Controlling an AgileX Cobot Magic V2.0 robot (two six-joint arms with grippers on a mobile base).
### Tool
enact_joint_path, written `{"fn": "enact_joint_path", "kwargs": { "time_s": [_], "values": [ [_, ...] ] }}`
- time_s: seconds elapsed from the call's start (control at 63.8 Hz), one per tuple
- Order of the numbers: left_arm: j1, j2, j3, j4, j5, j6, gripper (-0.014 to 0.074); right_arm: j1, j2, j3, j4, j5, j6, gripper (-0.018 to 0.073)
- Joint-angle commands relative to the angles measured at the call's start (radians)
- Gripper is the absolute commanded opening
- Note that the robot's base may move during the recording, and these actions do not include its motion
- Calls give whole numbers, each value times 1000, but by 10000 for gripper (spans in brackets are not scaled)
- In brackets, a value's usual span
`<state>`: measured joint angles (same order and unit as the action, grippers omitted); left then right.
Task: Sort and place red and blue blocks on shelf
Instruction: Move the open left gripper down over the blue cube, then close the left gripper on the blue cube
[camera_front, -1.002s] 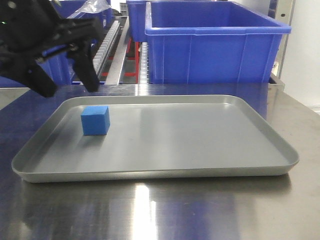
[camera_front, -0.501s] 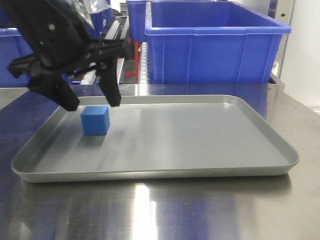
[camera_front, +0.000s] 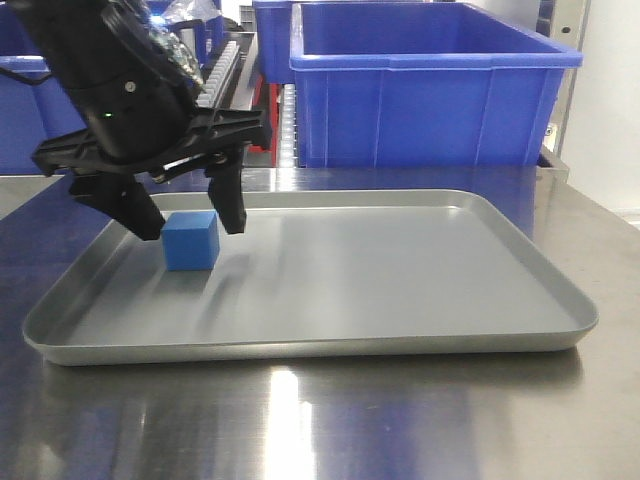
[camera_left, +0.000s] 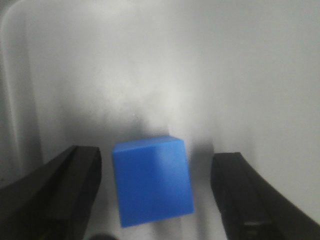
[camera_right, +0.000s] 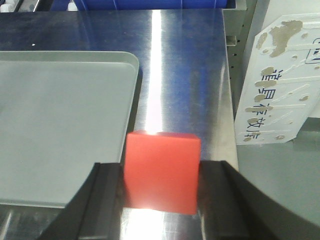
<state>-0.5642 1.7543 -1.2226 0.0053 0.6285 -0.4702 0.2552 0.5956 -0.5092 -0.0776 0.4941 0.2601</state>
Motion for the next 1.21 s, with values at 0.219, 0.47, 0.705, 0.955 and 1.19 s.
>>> {"fn": "enact_joint_path", "kwargs": {
  "time_s": [0.219,0.47,0.705,0.955,1.19],
  "values": [
    [-8,-43,-37,24,-38,-20,512,-5,-1,-28,-10,-72,0,50],
    [-8,-43,-37,24,-38,-20,511,-5,-1,-28,-10,-72,0,50],
    [-8,-32,-37,24,-33,-20,511,-5,-1,-28,-10,-72,0,50],
    [-8,-19,-37,24,-21,-20,511,-5,-1,-28,-10,-72,0,50],
    [-8,-19,-37,24,-21,-20,511,-5,-1,-28,-10,-72,0,50]
  ]
}}
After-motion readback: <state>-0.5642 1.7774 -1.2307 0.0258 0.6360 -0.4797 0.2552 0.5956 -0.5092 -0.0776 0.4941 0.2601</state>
